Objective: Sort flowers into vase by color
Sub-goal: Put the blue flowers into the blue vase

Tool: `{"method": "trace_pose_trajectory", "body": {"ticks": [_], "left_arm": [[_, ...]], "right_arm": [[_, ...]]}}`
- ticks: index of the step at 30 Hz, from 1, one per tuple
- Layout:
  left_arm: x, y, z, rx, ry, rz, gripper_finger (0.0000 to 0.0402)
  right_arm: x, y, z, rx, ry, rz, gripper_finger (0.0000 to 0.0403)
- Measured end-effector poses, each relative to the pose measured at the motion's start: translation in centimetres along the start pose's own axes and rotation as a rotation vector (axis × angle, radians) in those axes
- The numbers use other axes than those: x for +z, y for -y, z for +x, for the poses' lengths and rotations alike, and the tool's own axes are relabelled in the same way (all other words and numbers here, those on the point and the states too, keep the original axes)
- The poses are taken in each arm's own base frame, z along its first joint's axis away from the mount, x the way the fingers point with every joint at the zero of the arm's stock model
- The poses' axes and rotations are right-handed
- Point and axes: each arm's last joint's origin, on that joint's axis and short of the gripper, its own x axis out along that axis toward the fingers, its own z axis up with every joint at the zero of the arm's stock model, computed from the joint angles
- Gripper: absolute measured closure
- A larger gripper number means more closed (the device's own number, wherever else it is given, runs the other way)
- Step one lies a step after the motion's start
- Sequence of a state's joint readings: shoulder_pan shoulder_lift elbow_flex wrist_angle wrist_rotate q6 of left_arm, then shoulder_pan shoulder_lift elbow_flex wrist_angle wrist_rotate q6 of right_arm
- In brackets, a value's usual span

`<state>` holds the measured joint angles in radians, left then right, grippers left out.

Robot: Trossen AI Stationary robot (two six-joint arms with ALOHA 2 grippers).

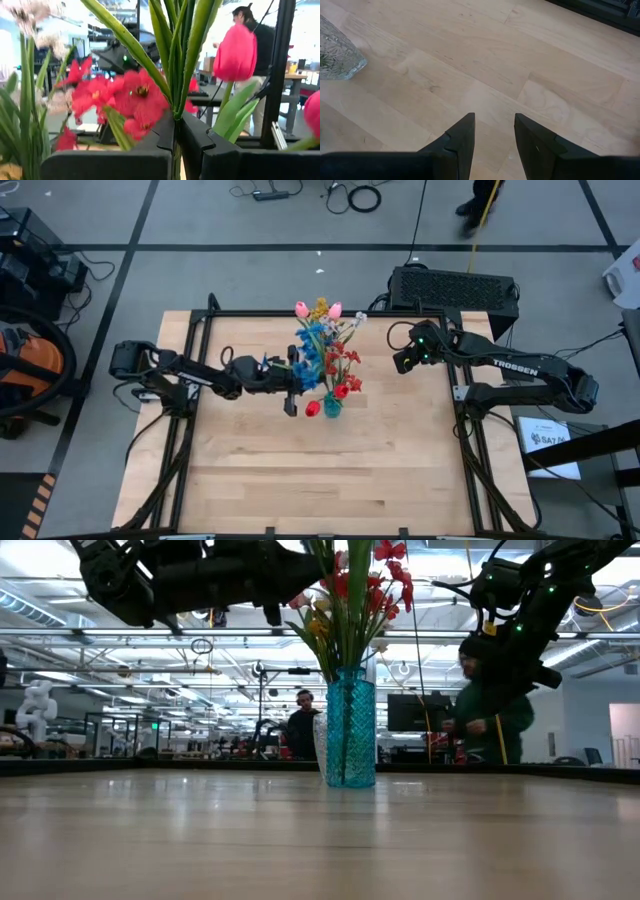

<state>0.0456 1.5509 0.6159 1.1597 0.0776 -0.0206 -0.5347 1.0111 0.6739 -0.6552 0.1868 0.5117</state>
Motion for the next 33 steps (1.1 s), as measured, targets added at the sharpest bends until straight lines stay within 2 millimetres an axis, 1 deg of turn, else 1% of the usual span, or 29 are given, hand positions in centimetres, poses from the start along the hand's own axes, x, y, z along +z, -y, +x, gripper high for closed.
{"method": "trace_pose_trajectory", "body": {"ticks": [7,11,16,29,33], "left_arm": [[-0.7,0.4,0.0,-0.011,-0.077,-0.027,0.0386],[-0.9,0.4,0.0,-0.011,-0.092,-0.027,0.0385],[-1.6,0.4,-0.1,-0.009,-0.164,-0.038,0.0385],[-3.0,1.3,-0.4,-0.031,-0.318,-0.051,0.0384],[-3.2,1.6,-0.5,-0.039,-0.340,-0.046,0.0384]], "right_arm": [[0.0,0.0,0.0,-0.001,0.000,0.000,0.0273],[0.0,0.0,0.0,-0.001,0.000,0.000,0.0273],[0.0,0.0,0.0,-0.001,0.000,0.000,0.0273],[0.0,0.0,0.0,-0.001,0.000,0.000,0.0273],[0.0,0.0,0.0,0.000,0.001,0.000,0.0273]]}}
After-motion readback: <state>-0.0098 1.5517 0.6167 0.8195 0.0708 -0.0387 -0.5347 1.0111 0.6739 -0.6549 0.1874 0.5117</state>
